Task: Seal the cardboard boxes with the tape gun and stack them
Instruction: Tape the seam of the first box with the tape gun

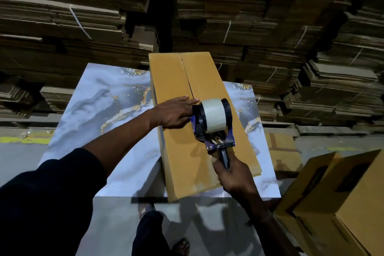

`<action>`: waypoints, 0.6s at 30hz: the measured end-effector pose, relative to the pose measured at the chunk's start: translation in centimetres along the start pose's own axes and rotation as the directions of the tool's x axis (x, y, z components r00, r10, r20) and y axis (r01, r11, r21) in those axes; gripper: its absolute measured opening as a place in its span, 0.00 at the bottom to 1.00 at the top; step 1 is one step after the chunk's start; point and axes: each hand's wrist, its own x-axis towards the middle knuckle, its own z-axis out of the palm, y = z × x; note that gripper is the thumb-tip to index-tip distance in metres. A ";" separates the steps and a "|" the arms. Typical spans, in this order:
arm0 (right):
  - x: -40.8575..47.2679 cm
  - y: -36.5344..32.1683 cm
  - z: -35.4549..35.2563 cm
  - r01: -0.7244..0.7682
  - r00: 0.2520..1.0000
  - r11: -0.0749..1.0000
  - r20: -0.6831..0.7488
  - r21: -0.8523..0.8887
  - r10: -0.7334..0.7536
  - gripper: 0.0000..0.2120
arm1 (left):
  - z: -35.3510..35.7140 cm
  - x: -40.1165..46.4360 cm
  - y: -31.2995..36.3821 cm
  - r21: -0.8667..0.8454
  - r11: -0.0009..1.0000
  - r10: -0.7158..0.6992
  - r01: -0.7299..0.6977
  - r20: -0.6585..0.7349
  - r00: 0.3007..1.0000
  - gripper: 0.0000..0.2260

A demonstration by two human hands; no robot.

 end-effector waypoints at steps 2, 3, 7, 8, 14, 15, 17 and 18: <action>-0.8 0.3 0.5 0.066 0.996 0.998 -0.068 0.015 -0.065 0.18 | 0.0 -0.1 0.0 -0.012 1.000 -0.013 0.013 -0.002 1.000 0.25; -1.2 0.3 0.9 0.091 0.988 0.996 -0.124 0.019 -0.088 0.16 | -0.1 -0.1 0.2 -0.022 0.999 -0.023 0.023 -0.009 1.000 0.25; -2.1 0.4 3.0 0.129 0.926 0.992 -0.360 0.020 -0.113 0.19 | -0.2 -0.1 1.9 -0.043 0.996 -0.085 0.083 -0.041 0.996 0.24; -2.1 0.4 3.4 0.140 0.909 0.990 -0.398 0.007 -0.126 0.19 | -0.2 -0.1 2.1 -0.040 0.995 -0.092 0.090 -0.050 0.994 0.24; -1.5 0.3 4.0 0.209 0.821 0.975 -0.530 -0.070 -0.214 0.13 | 0.3 -0.1 0.4 0.016 0.996 -0.090 0.091 -0.025 0.996 0.26; -1.5 0.3 4.1 0.232 0.803 0.968 -0.544 -0.093 -0.244 0.12 | 0.3 0.0 0.0 0.027 0.995 -0.095 0.095 -0.014 0.995 0.27; -1.6 0.5 4.2 0.256 0.782 0.958 -0.556 -0.127 -0.282 0.12 | 0.4 0.2 -0.4 0.039 0.995 -0.096 0.096 -0.004 0.995 0.28; -1.6 0.5 4.2 0.251 0.780 0.958 -0.558 -0.138 -0.285 0.12 | 0.4 0.2 -0.4 0.039 0.995 -0.096 0.096 -0.003 0.995 0.27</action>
